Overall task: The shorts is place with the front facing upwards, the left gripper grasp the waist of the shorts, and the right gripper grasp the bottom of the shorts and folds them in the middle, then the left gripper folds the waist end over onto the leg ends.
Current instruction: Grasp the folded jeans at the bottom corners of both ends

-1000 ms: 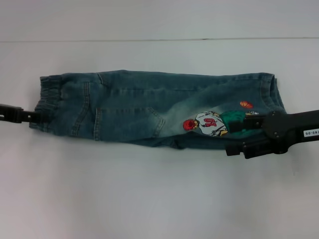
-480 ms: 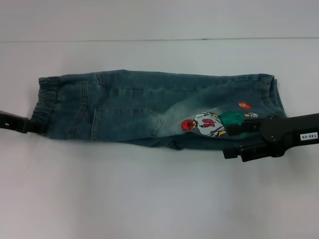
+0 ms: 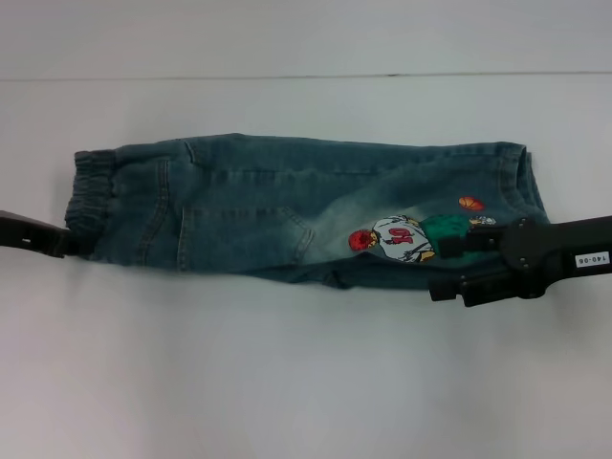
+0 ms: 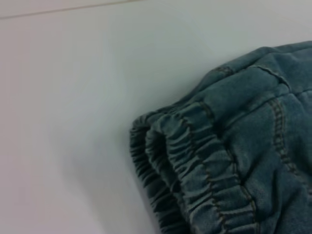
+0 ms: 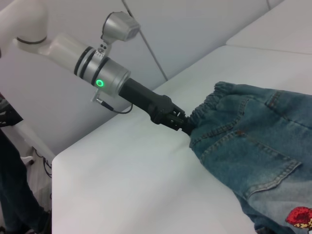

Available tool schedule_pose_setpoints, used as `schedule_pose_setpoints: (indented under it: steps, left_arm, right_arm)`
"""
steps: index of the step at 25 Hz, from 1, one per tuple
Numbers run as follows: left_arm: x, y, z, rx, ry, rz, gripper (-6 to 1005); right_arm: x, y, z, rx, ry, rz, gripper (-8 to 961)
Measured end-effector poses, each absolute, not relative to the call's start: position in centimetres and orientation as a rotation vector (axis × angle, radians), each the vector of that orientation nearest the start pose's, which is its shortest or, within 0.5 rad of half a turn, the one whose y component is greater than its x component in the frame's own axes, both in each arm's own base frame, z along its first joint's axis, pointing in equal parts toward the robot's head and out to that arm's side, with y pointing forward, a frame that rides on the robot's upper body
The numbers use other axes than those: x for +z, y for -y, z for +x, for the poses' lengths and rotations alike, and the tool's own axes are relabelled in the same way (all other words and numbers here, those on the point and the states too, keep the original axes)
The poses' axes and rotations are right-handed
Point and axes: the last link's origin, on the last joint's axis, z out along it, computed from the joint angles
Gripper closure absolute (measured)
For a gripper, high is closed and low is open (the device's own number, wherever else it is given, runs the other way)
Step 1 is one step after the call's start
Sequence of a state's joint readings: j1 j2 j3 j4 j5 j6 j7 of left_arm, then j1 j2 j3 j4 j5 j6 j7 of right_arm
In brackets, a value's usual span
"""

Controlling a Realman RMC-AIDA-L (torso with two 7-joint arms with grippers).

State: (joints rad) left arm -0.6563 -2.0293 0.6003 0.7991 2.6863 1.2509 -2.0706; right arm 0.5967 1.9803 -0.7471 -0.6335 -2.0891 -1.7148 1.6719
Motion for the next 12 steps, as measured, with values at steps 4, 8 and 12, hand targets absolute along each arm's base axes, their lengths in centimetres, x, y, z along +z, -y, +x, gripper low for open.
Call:
schedule_pose_setpoints:
  steps: [4, 8, 12]
  left_arm:
    - [4.9, -38.1, -31.7, 0.092, 1.221, -2.323, 758]
    - [4.9, -38.1, -30.9, 0.044, 1.221, -2.354, 805]
    - [5.4, -38.2, -30.3, 0.006, 1.207, -2.371, 843]
  right_arm:
    - [2.1, -32.9, 25.6, 0.586, -0.934, -2.911, 78]
    - [2.1, -32.9, 25.6, 0.586, -0.936, -2.911, 88]
    - [2.0, -32.8, 25.7, 0.585, -0.92, -2.915, 97]
